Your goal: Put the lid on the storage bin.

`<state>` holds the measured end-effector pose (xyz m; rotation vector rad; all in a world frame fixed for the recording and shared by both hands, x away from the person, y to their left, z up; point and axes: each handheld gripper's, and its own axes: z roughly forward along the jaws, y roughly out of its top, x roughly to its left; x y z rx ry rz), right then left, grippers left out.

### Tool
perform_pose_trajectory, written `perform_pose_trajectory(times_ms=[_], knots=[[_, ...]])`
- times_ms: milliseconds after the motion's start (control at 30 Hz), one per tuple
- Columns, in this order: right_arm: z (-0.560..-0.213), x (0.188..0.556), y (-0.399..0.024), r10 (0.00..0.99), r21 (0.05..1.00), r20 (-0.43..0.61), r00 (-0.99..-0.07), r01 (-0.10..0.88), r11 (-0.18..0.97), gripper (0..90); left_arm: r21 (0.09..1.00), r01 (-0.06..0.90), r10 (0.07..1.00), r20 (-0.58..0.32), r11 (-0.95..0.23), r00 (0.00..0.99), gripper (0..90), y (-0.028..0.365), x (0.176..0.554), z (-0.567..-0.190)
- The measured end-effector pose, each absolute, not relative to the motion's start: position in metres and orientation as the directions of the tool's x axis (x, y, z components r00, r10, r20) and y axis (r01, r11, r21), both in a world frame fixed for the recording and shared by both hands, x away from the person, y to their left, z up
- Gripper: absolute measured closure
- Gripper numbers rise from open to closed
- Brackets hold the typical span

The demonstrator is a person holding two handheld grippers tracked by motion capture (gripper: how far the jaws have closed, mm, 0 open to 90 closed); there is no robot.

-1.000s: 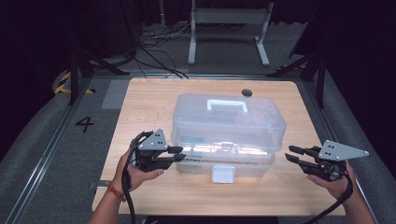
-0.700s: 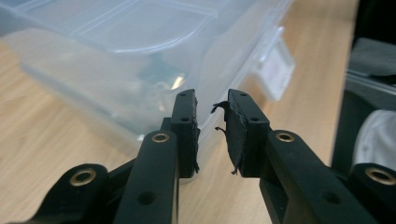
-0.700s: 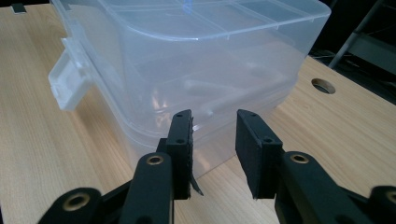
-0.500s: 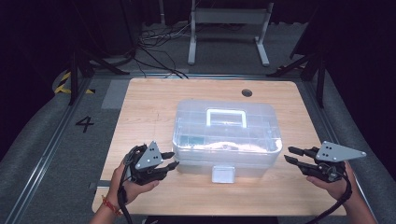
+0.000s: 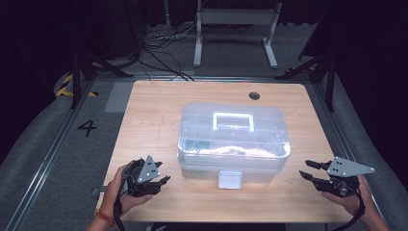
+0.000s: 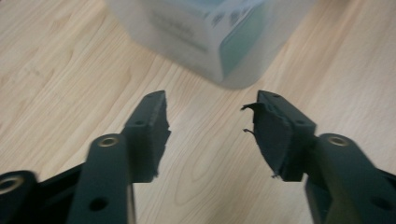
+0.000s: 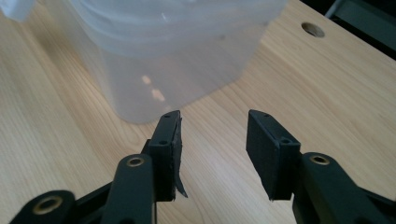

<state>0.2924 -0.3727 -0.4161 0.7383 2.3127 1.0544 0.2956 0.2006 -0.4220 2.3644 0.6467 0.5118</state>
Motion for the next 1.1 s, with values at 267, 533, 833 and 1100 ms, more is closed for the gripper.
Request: perform_pose_trajectory(times_ms=[267,533,833,1100], knots=[[-0.447,0.293,-0.406,0.729,0.796,-0.117,-0.674,0.375,0.474,47.0,0.651,0.4,0.617,0.136,-0.645,0.775,30.0,0.227,0.305,-0.445],[-0.471,0.296,-0.431,0.8,0.801,-0.021,-0.599,0.468,0.372,38.3,0.655,0.476,0.662,0.05,-0.587,0.748,23.5,0.244,0.309,-0.466],[-0.486,0.3,-0.444,0.867,0.785,0.018,-0.498,0.544,0.296,27.4,0.68,0.531,0.711,-0.02,-0.506,0.703,15.4,0.252,0.309,-0.483],[-0.488,0.304,-0.442,0.871,0.751,0.002,-0.492,0.576,0.324,24.3,0.686,0.527,0.712,-0.02,-0.501,0.702,14.6,0.252,0.308,-0.483]])
